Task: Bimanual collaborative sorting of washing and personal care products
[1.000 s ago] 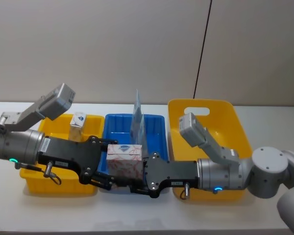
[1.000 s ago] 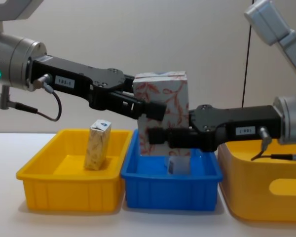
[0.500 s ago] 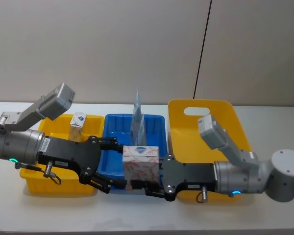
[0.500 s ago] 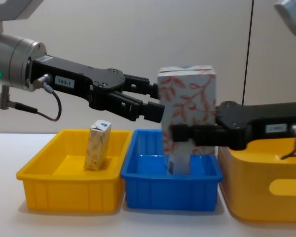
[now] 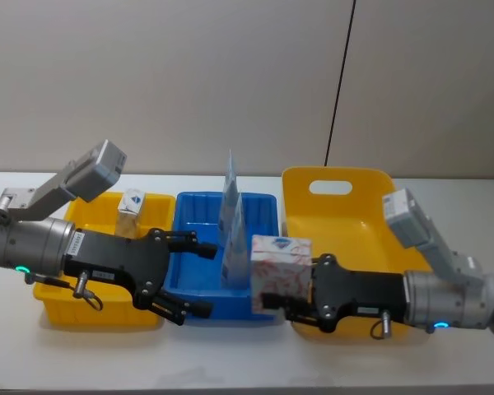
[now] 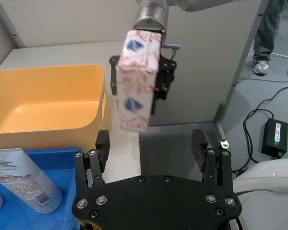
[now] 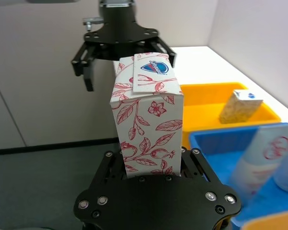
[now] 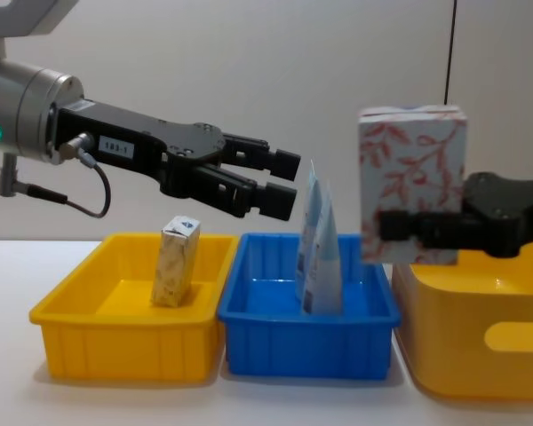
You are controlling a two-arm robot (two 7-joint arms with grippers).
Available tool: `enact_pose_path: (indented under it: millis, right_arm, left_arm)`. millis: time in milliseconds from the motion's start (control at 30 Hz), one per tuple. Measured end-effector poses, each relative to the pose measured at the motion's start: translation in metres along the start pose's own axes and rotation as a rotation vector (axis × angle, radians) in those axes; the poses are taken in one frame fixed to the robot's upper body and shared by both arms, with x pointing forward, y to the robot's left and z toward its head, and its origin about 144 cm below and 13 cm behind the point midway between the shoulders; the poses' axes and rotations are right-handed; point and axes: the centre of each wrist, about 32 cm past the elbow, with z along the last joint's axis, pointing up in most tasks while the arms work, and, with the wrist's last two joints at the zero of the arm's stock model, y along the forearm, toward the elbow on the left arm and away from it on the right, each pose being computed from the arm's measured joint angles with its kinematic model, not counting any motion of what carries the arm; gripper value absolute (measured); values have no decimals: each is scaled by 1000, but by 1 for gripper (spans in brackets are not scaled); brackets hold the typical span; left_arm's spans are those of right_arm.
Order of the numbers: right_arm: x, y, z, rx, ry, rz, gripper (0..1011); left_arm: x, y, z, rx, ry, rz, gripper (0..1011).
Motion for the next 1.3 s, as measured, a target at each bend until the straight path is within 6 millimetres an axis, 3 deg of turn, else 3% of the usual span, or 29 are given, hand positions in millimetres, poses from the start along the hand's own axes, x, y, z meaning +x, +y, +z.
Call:
enact_pose_path:
  millis: [600, 1300]
  right_arm:
    - [11, -36, 0, -2, 23, -235, 370]
    - [29, -30, -8, -38, 57, -558, 370]
  left_arm:
    - [0, 0, 0, 0, 0, 0, 1001]
    - [0, 0, 0, 0, 0, 0, 1001]
